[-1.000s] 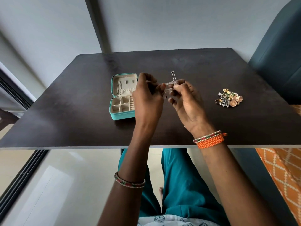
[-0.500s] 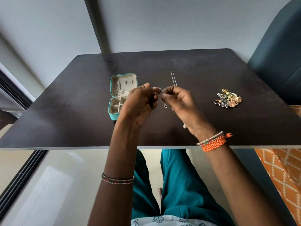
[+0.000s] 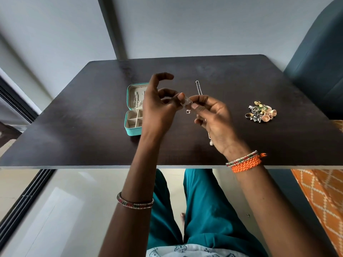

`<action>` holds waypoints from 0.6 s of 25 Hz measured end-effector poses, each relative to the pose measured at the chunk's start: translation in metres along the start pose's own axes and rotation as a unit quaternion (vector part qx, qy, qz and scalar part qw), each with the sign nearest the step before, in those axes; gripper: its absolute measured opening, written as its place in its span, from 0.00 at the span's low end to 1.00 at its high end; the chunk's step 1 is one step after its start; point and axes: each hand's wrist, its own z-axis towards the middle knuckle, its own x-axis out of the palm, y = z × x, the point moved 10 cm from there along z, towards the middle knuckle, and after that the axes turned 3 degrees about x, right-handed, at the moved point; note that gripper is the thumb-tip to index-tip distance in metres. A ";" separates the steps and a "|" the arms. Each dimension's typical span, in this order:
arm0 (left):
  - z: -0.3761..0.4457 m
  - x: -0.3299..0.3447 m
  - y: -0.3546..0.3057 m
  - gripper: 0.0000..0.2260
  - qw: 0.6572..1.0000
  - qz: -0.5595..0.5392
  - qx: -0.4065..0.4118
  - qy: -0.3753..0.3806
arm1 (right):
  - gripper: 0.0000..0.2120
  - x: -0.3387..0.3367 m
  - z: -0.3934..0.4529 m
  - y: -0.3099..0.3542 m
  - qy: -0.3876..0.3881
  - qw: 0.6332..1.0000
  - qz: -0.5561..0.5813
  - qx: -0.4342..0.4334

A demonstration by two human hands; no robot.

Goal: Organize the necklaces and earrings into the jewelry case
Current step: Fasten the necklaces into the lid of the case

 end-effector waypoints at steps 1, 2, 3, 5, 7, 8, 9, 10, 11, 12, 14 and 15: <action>0.001 -0.001 -0.003 0.18 1.000 0.009 0.009 -0.007 | 0.09 -0.002 0.001 0.000 -0.011 0.999 0.034 0.006; 0.002 -0.003 -0.005 0.18 1.000 0.013 0.015 -0.015 | 0.09 -0.004 0.002 -0.001 -0.022 0.998 0.059 0.010; 0.003 -0.004 -0.006 0.19 0.999 0.014 0.019 -0.024 | 0.09 -0.004 0.002 0.000 -0.033 0.996 0.077 0.013; 0.004 -0.007 -0.007 0.20 0.999 0.011 0.024 -0.041 | 0.09 -0.004 0.000 -0.001 -0.055 0.993 0.102 0.018; 0.004 -0.005 -0.009 0.21 0.998 0.015 0.031 -0.044 | 0.08 -0.004 -0.002 -0.006 -0.078 0.990 0.113 0.031; 0.004 -0.003 -0.010 0.21 0.998 0.026 0.037 -0.040 | 0.07 -0.004 -0.001 -0.010 -0.083 0.990 0.105 0.038; 0.005 -0.001 -0.012 0.22 0.998 0.042 0.042 -0.033 | 0.06 -0.004 0.002 -0.011 -0.077 0.993 0.080 0.045; 0.006 0.001 -0.013 0.23 0.997 0.063 0.046 -0.024 | 0.06 -0.005 0.005 -0.010 -0.058 0.996 0.043 0.049; 0.009 0.003 -0.014 0.25 0.995 0.084 0.047 -0.012 | 0.09 -0.004 0.009 -0.006 -0.031 0.998 0.000 0.049; 0.012 0.005 -0.014 0.26 0.994 0.098 0.044 -0.001 | 0.11 -0.004 0.013 0.001 -0.007 0.998 -0.041 0.044; 0.019 0.007 -0.010 0.28 0.994 0.103 0.032 0.021 | 0.11 0.000 0.022 0.020 0.032 0.995 -0.098 0.003; 0.022 0.007 -0.009 0.28 0.994 0.100 0.027 0.029 | 0.11 0.004 0.025 0.030 0.049 0.992 -0.112 -0.022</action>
